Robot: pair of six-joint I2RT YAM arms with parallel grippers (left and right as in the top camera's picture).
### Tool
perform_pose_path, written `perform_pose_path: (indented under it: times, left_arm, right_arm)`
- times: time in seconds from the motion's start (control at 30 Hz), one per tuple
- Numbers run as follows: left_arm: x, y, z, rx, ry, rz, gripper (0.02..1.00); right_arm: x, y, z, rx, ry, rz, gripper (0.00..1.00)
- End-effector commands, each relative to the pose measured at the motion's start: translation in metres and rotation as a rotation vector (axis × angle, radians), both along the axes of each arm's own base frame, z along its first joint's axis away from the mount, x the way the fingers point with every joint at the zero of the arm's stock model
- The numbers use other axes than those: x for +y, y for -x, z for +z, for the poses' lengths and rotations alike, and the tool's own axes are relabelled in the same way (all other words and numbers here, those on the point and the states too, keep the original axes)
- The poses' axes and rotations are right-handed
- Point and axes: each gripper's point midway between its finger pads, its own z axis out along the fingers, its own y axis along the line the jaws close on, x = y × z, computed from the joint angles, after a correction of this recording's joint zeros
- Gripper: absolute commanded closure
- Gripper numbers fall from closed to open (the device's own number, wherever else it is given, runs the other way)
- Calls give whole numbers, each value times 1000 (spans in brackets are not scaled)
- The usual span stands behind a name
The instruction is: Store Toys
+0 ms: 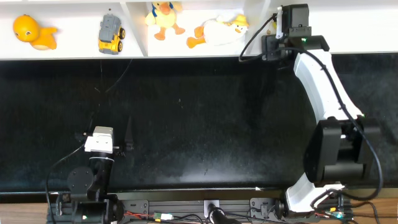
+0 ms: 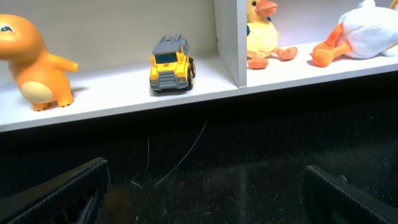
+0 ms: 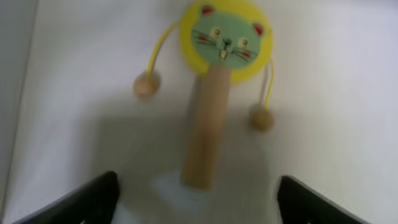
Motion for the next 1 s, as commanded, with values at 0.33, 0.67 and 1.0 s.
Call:
perform_pose_path:
  times: [0.33, 0.67, 1.0]
  left_arm:
    - [1, 0, 0, -1, 11, 5, 20]
    - [1, 0, 0, -1, 11, 5, 20]
    - [1, 0, 0, -1, 11, 5, 20]
  right_arm:
    - [-26, 94, 29, -33, 75, -56, 7]
    - [-32, 189, 27, 91, 93, -56, 5]
    - [-23, 169, 31, 22, 48, -36, 7]
